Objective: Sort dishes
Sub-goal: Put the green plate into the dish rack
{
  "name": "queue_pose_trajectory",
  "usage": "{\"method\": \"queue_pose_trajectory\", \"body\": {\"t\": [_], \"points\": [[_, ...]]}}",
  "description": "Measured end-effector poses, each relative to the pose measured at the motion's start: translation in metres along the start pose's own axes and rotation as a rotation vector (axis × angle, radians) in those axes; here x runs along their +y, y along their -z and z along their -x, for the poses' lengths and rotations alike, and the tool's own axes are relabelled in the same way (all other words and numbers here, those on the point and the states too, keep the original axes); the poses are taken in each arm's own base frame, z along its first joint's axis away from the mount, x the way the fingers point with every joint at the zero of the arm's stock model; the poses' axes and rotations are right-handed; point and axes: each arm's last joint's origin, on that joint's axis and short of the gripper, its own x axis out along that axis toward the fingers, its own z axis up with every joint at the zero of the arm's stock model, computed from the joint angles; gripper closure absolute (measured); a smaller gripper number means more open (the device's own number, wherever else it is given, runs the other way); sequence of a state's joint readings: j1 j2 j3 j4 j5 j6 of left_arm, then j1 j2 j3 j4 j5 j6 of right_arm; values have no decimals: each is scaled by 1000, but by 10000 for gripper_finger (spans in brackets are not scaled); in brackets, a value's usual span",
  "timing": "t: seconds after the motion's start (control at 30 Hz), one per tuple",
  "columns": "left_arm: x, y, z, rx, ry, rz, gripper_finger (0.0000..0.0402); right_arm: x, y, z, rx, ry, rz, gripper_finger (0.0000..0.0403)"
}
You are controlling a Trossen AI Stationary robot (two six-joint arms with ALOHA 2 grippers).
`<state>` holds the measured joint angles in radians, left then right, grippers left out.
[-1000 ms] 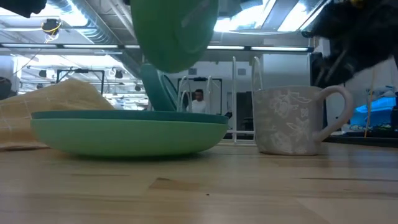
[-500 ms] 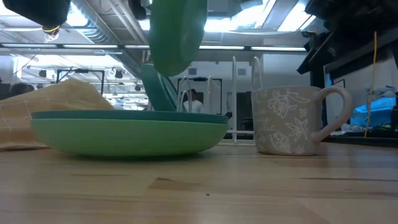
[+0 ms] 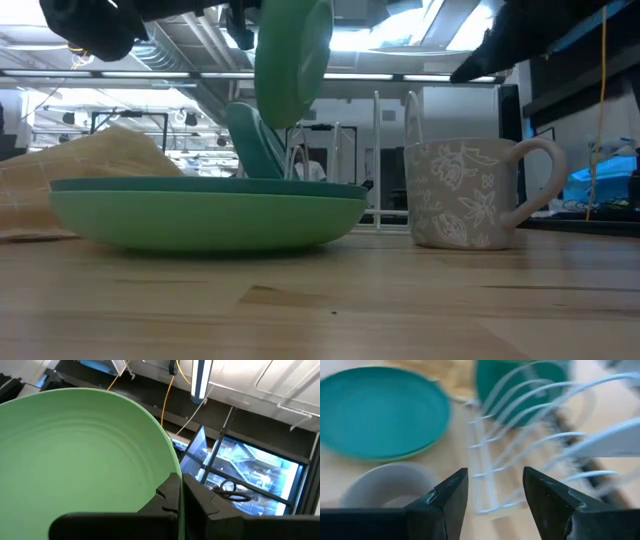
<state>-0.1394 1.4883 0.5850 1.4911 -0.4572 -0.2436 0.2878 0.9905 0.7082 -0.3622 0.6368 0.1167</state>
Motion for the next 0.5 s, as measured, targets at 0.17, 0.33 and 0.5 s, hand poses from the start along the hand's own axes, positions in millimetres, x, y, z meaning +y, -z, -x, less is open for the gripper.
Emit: {"method": "queue_pose_trajectory", "body": {"t": [0.17,0.33,0.5], "points": [[-1,-5,0,-43,39,8,401,-6,-1,1,-24,197,0,207],[-2,-6,0,-49,58,3,401,-15,-2,-3,-27,306,-27,207],[2,-3,-2,-16,44,-7,401,-28,-3,-11,-9,315,-76,207]]}}
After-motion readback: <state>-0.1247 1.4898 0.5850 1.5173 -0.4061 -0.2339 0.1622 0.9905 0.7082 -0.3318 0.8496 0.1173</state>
